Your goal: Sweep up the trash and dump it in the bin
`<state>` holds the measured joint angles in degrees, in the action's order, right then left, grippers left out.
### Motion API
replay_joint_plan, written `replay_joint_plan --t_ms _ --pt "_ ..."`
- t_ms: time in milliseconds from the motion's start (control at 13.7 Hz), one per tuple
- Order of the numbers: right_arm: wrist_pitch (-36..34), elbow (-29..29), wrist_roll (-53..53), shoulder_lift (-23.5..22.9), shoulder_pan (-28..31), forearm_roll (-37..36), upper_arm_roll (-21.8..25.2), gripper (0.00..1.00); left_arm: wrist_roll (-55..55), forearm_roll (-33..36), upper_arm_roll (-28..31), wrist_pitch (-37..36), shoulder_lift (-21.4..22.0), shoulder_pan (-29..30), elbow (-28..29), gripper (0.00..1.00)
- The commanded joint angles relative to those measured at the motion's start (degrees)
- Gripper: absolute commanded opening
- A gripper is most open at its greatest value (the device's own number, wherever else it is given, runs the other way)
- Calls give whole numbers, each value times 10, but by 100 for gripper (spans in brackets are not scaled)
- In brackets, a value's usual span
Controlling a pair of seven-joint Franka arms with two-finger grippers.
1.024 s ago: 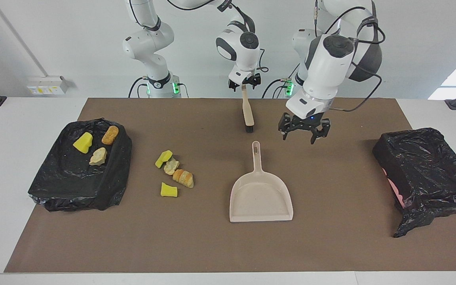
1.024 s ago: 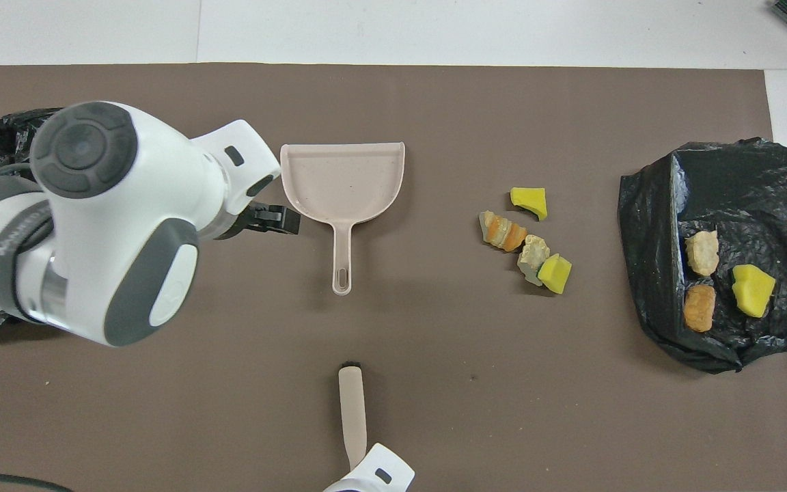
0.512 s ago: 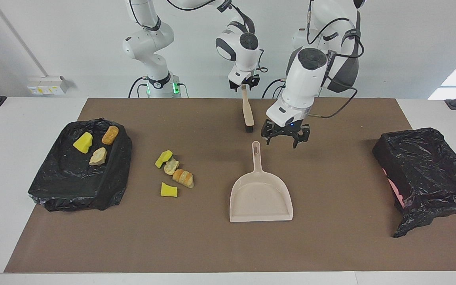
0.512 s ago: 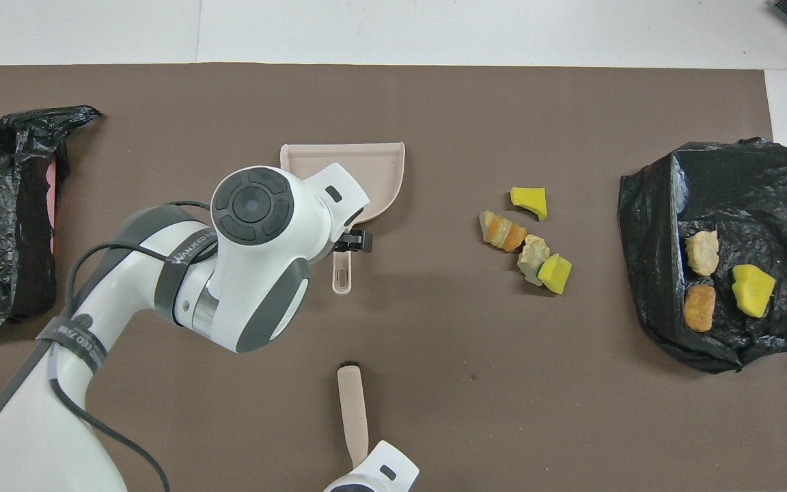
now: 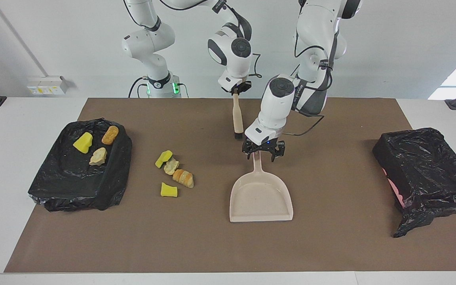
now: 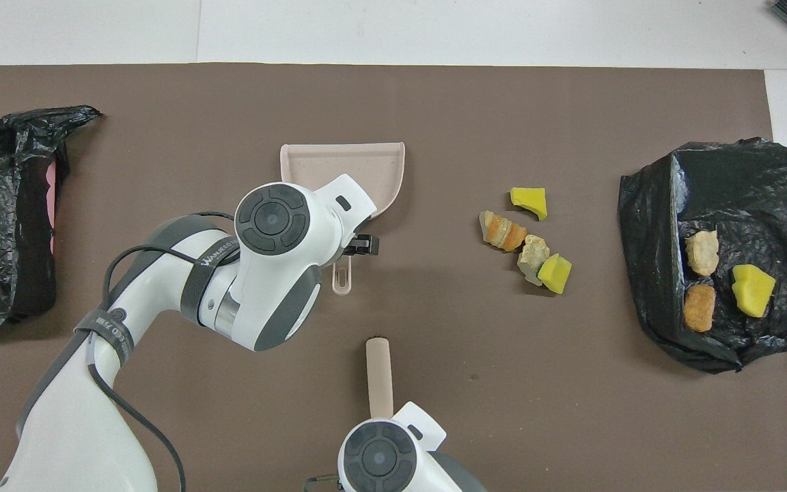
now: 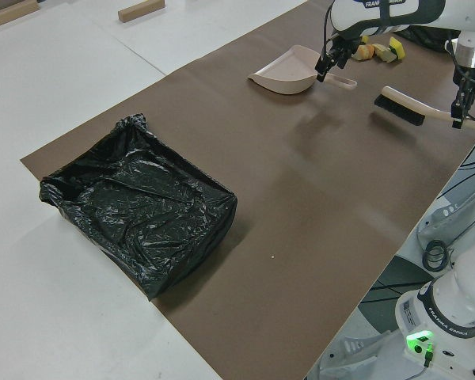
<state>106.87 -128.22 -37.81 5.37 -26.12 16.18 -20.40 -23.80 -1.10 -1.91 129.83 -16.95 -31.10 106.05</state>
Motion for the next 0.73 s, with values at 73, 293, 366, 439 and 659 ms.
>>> replay_joint_plan --t_ms 73,293,366,439,659 --pt "-99 31 117 49 127 -52 -4 0 3 -3 8 13 4 -3 10 100" --pt "-83 38 145 31 185 -135 -5 0 4 -3 8 14 3 -2 10 100" --pt "-66 39 145 25 205 -169 -5 0 6 -4 8 13 3 -2 11 100" --pt "-54 39 148 18 229 -210 -5 0 18 -4 7 10 4 -3 13 100" --pt "-63 29 172 18 271 -288 -5 0 25 -6 7 10 7 -7 27 100"
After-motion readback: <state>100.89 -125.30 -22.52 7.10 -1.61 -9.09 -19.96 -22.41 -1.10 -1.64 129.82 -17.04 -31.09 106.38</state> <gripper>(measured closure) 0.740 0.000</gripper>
